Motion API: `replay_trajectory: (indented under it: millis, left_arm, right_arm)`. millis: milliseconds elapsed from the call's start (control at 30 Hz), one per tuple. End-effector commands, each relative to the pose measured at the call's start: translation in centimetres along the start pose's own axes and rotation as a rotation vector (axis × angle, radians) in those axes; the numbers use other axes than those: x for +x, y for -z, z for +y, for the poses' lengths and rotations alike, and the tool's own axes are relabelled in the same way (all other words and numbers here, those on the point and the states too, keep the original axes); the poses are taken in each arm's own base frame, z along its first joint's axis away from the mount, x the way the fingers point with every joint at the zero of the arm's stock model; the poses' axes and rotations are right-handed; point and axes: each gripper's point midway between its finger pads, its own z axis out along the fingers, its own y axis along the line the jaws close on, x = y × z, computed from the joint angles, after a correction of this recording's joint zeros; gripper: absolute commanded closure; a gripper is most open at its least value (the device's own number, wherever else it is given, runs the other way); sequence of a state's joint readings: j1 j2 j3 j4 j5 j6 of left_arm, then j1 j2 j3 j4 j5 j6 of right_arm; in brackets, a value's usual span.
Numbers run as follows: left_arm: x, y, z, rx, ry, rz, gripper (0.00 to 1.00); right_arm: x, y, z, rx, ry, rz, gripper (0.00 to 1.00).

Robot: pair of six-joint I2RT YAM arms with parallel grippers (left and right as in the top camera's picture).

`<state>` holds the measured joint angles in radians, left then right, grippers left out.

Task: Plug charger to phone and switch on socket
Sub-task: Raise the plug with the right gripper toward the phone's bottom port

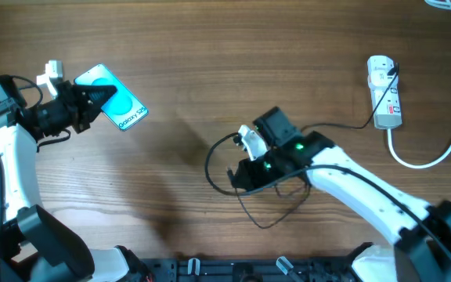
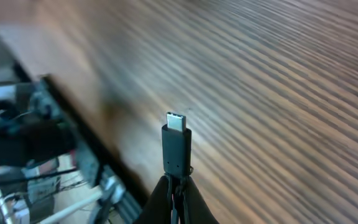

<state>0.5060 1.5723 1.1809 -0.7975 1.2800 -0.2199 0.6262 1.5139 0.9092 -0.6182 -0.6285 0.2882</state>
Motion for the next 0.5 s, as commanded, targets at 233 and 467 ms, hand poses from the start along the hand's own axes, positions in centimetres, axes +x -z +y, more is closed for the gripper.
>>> replay_trajectory:
  millis: [233,467]
  left_arm:
    - [6.3,-5.7,-4.6,0.120,-0.111,0.258,0.96]
    - [10.3,-9.2,-3.6,-0.001,-0.142,0.383,0.96]
  right_arm:
    - [-2.2,4.5,10.9,-0.554,0.226,-0.081,0.95]
    - [-3.9,7.4,11.9,-0.444,0.273,-0.239,0.96]
